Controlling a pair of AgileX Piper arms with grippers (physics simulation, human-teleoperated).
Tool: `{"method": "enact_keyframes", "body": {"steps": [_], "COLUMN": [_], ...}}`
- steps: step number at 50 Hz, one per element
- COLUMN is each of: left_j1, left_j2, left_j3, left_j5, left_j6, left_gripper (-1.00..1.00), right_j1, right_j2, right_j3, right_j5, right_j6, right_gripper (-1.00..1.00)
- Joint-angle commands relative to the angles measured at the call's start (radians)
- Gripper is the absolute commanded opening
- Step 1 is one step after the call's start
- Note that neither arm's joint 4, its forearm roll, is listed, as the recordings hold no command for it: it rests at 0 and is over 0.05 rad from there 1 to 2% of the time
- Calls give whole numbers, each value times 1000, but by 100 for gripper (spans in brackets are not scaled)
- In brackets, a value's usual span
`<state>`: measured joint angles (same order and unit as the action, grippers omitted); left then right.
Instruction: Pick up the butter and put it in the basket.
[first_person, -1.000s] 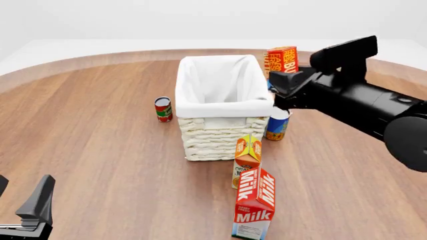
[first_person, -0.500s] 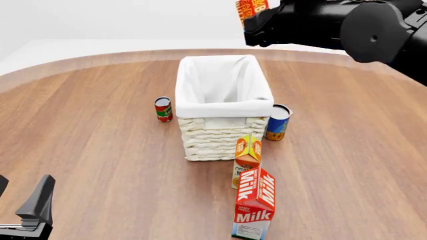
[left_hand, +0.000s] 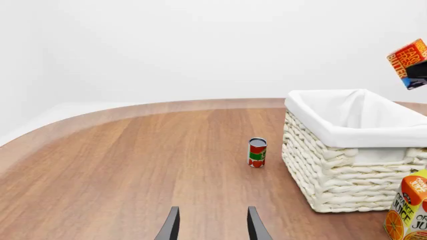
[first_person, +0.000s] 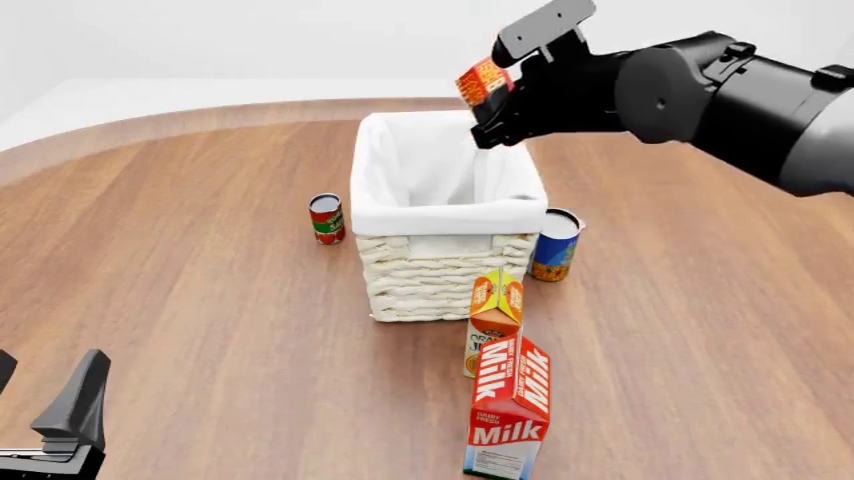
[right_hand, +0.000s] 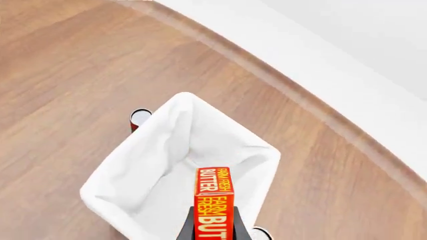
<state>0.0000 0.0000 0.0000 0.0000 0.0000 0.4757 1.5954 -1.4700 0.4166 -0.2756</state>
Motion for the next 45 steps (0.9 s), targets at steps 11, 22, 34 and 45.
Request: {"method": "enact_keyframes", "body": {"steps": [11, 22, 34, 45], "left_j1": [0, 0, 0, 0], "left_j2": [0, 0, 0, 0], "left_j3": [0, 0, 0, 0], "left_j5": [0, 0, 0, 0], "left_j6": [0, 0, 0, 0], "left_gripper": [100, 100, 100, 100], "right_j1": [31, 43, 41, 43], "right_j2": [33, 81, 143, 192], "right_j3": [-16, -41, -83, -118], "right_j5": [14, 1, -13, -18], "right_j6": [15, 16, 11, 10], "right_gripper": [-100, -100, -100, -100]}}
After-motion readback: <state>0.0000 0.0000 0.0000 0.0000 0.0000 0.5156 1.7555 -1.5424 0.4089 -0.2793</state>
